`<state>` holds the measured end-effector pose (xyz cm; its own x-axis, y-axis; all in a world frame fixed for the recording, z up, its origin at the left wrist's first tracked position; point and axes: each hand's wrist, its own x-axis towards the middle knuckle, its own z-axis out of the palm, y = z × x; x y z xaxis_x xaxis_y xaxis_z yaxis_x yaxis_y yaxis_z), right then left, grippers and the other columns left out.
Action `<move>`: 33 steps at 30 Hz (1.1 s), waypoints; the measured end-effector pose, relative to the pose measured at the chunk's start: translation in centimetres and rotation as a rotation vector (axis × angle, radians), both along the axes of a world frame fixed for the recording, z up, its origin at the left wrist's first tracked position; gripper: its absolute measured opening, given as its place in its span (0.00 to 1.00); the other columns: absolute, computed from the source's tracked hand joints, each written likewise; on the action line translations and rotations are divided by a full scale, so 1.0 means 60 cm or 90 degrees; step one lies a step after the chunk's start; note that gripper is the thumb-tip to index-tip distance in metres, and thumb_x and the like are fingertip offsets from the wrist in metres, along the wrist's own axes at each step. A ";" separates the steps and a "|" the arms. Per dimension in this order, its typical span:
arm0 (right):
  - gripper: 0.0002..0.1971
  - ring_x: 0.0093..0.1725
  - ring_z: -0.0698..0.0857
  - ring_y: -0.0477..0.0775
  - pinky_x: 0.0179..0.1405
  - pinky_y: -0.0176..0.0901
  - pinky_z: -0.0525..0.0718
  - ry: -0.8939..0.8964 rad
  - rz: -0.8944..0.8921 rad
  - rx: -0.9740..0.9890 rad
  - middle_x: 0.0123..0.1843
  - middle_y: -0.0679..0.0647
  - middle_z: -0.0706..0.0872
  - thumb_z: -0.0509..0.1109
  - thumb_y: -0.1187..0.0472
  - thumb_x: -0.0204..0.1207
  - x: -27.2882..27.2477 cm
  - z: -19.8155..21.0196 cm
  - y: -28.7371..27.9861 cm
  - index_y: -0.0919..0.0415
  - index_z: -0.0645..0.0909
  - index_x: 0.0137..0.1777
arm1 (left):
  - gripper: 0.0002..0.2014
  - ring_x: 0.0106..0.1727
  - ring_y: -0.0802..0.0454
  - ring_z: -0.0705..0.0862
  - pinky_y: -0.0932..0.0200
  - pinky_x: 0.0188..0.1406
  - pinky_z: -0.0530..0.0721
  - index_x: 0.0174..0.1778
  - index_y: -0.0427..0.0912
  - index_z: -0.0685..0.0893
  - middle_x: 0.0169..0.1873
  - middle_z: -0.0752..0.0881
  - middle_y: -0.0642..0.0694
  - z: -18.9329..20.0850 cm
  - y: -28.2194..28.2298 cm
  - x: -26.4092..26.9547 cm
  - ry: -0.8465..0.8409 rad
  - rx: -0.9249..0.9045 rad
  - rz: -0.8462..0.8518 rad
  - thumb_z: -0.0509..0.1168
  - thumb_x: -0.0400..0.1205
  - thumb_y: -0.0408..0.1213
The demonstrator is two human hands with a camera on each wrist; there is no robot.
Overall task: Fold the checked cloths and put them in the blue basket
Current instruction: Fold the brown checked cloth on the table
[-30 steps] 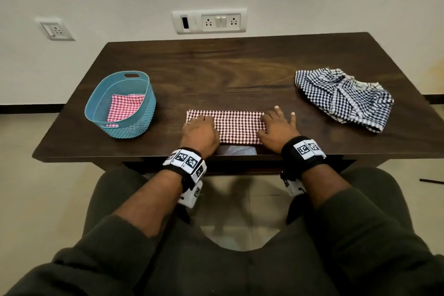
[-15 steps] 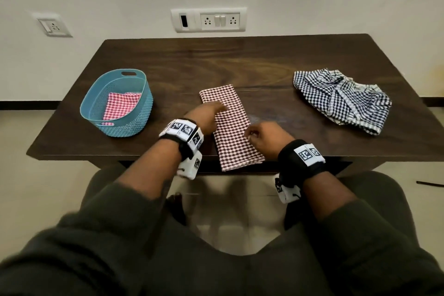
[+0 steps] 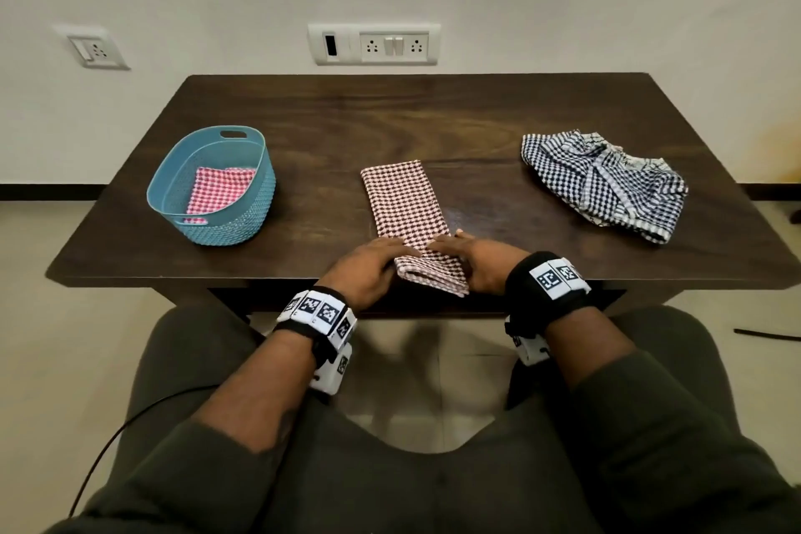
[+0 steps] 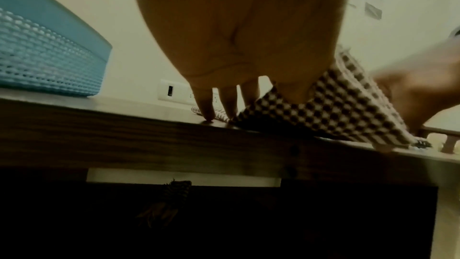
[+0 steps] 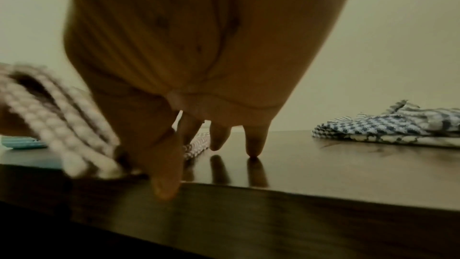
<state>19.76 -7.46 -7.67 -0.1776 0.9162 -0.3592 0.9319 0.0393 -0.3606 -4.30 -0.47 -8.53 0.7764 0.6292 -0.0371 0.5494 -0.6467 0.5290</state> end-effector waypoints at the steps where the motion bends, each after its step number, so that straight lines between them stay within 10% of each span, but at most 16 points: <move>1: 0.46 0.87 0.52 0.57 0.85 0.53 0.55 0.007 -0.002 -0.013 0.88 0.47 0.56 0.77 0.62 0.70 0.001 0.006 -0.004 0.40 0.57 0.85 | 0.18 0.70 0.53 0.80 0.50 0.73 0.75 0.69 0.60 0.81 0.69 0.83 0.53 0.006 0.000 -0.003 -0.036 -0.039 0.029 0.58 0.85 0.41; 5: 0.47 0.87 0.53 0.51 0.83 0.56 0.50 0.059 0.002 0.056 0.85 0.45 0.63 0.82 0.52 0.68 -0.015 0.016 -0.003 0.48 0.62 0.85 | 0.22 0.55 0.53 0.86 0.49 0.60 0.83 0.57 0.53 0.85 0.54 0.90 0.52 0.027 0.005 -0.010 -0.031 -0.124 0.139 0.54 0.83 0.63; 8: 0.20 0.65 0.85 0.52 0.69 0.52 0.80 0.222 -0.116 0.108 0.61 0.47 0.88 0.74 0.45 0.76 -0.026 0.027 0.006 0.51 0.83 0.66 | 0.32 0.51 0.54 0.88 0.45 0.58 0.84 0.52 0.50 0.84 0.47 0.90 0.54 0.026 0.017 -0.018 -0.058 -0.146 0.165 0.50 0.77 0.73; 14: 0.13 0.57 0.90 0.48 0.63 0.51 0.85 0.542 -0.268 0.160 0.55 0.49 0.92 0.74 0.59 0.78 -0.051 0.039 0.039 0.57 0.86 0.61 | 0.24 0.54 0.58 0.88 0.46 0.61 0.84 0.59 0.50 0.85 0.51 0.91 0.56 0.033 0.032 -0.011 -0.189 -0.182 0.256 0.57 0.81 0.63; 20: 0.11 0.56 0.88 0.56 0.50 0.39 0.78 0.249 -0.372 0.176 0.55 0.55 0.91 0.71 0.57 0.80 -0.059 0.002 0.088 0.62 0.87 0.58 | 0.12 0.45 0.48 0.81 0.55 0.42 0.73 0.46 0.44 0.76 0.41 0.84 0.48 0.022 0.059 0.020 -0.053 -0.118 0.329 0.60 0.87 0.49; 33: 0.15 0.54 0.86 0.66 0.52 0.51 0.83 0.128 -0.455 0.149 0.56 0.63 0.88 0.59 0.50 0.84 -0.053 -0.025 0.124 0.60 0.82 0.56 | 0.14 0.61 0.29 0.82 0.41 0.58 0.79 0.63 0.33 0.71 0.61 0.81 0.27 0.005 0.086 0.074 0.063 -0.094 0.394 0.53 0.89 0.41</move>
